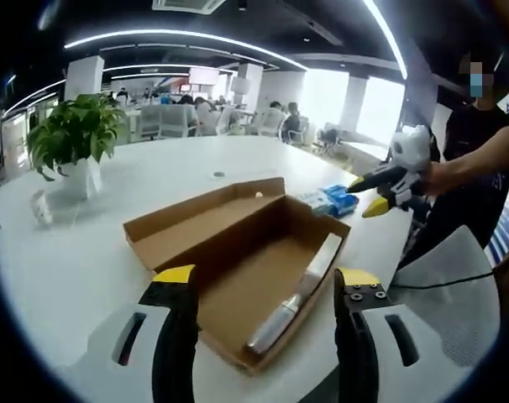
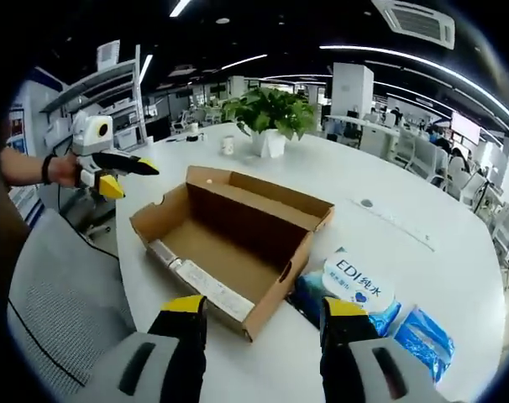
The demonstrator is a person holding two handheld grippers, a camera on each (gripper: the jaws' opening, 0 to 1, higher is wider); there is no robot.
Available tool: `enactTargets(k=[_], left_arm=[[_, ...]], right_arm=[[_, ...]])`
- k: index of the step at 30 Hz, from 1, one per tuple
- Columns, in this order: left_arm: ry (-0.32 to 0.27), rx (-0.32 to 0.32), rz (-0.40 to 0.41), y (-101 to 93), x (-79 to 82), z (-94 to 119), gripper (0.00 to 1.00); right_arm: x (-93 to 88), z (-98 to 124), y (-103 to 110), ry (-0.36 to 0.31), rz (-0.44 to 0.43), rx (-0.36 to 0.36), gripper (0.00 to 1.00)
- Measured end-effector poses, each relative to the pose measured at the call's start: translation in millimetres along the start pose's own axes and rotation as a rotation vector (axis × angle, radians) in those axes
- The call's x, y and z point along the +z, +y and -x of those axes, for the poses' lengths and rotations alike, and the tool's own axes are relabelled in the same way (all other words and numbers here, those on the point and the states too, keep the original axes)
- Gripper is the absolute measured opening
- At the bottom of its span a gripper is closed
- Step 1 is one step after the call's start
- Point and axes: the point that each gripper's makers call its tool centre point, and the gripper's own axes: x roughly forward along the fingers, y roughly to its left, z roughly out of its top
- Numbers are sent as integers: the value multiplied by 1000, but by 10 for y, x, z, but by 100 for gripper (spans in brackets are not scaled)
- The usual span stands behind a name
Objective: Operate the shoe box by opening the lid, removing the specified soft item, and placing it in the target area until the item is outside and the box remains undamaged.
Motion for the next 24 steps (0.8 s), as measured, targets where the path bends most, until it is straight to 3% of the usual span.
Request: enactTargets(k=[13,20,24], left_arm=[[-4,4,3,32,6,7,66],[-14,12,19,44,-22,44,66],[-18,9,15,21,-27,74,66]], right_arm=[[-149,-137,352,3,-37,37,53],[-76,-200,388,9,-13,49,53],[4,-231,381,28,45,61,53]])
